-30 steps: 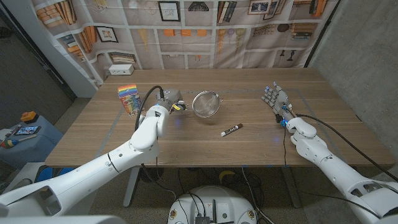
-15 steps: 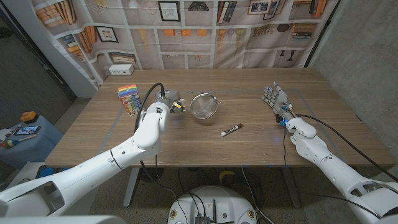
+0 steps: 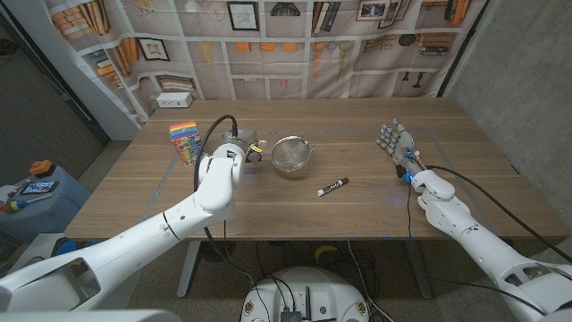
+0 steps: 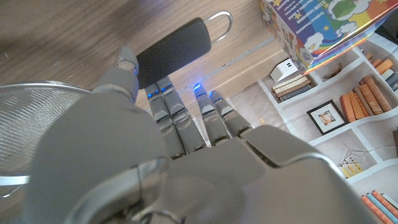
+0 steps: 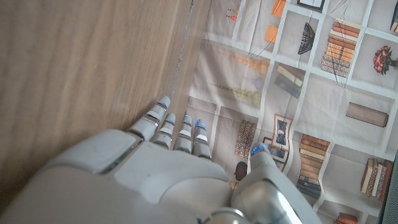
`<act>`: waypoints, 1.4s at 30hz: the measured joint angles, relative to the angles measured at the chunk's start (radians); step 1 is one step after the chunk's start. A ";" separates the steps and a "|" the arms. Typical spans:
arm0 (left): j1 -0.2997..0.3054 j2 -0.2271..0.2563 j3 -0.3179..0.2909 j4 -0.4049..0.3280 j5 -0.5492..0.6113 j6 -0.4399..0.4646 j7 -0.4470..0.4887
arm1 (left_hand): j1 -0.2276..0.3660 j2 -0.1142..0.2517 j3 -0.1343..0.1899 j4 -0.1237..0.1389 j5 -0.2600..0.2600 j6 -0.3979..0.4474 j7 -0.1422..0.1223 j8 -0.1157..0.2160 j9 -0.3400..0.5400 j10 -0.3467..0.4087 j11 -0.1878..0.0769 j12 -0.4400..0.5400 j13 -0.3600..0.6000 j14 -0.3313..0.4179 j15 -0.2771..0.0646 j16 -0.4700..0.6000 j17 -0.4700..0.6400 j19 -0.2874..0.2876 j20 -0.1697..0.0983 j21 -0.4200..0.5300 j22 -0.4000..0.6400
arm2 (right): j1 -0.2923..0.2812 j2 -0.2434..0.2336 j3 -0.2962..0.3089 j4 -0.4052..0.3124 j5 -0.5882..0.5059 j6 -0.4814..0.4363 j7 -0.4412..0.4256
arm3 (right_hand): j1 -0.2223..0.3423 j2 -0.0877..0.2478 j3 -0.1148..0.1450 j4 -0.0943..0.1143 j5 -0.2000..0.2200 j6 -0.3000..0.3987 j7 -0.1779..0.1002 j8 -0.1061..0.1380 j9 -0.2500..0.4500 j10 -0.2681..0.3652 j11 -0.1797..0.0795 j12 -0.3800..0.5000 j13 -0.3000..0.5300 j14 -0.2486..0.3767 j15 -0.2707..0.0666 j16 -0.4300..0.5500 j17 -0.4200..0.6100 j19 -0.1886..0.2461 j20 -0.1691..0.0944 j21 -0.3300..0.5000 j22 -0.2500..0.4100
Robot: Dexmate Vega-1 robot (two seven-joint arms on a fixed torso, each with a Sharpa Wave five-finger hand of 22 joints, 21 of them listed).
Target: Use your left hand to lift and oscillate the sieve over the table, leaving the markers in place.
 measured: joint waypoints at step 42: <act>0.168 -0.038 -0.131 -0.003 -0.135 -0.108 0.520 | 0.000 0.000 -0.004 0.004 -0.001 0.001 -0.001 0.002 0.000 0.000 0.000 -0.004 0.000 0.007 0.000 0.005 0.000 0.004 0.004 0.000 0.000 | -0.020 -0.011 0.000 -0.031 -0.007 -0.007 -0.020 | 0.000 0.000 0.000 0.000 0.000 0.004 -0.004 0.000 0.000 0.000 0.000 0.000 0.000 0.000 0.000 0.000 0.000 0.000 0.000 0.000 0.000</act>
